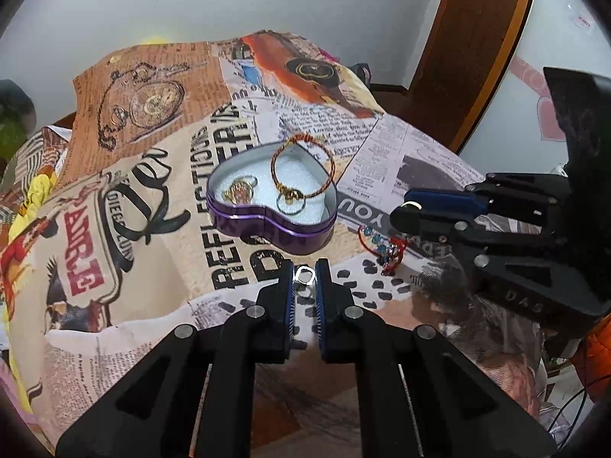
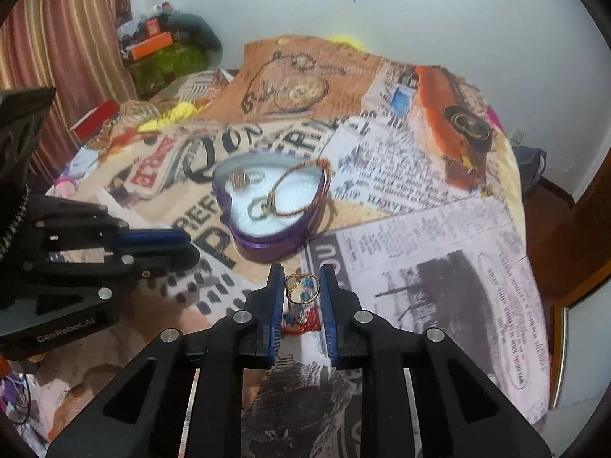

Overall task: Organize jewelry
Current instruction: 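Carry the small ring into the tin with the left tool and release it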

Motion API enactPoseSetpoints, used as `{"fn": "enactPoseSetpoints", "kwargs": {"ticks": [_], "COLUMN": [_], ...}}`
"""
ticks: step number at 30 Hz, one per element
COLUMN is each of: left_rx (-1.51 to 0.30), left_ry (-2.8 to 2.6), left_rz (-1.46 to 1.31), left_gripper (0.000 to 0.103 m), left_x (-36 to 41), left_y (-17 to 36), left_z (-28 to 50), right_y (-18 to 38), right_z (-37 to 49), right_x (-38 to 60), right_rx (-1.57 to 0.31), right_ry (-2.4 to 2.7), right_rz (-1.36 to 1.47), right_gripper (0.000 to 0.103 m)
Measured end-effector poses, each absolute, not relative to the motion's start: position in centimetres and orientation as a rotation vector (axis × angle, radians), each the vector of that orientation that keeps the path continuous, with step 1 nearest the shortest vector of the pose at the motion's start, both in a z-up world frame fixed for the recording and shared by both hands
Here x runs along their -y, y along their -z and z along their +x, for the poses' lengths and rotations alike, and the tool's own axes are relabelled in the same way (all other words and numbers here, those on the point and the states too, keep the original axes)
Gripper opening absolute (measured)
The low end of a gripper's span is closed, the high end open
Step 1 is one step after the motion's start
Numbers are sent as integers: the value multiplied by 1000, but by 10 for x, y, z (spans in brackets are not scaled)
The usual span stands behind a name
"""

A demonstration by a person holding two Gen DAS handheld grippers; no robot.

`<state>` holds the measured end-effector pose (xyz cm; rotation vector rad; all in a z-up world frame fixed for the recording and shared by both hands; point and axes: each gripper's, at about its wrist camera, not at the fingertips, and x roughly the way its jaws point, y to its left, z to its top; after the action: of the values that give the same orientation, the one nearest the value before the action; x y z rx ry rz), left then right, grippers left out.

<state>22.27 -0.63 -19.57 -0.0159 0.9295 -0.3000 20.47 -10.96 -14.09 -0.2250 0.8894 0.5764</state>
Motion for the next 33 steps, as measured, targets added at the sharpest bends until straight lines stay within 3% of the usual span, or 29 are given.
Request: {"fn": "enactPoseSetpoints", "kwargs": {"ticks": [21,33], "left_rx": [-829,-854], "left_ry": [235,258], "left_rz": [-49,-105], "left_gripper": [9,9], "left_x": [-26,-30], "left_y": [148,169], "left_z": [242,282], "right_y": [103,128], "right_z": [220,256], "right_x": [86,70], "right_rx": [-789,-842], "right_ry": [-603,-627], "right_rz": [-178,-156], "right_gripper": [17,17]}}
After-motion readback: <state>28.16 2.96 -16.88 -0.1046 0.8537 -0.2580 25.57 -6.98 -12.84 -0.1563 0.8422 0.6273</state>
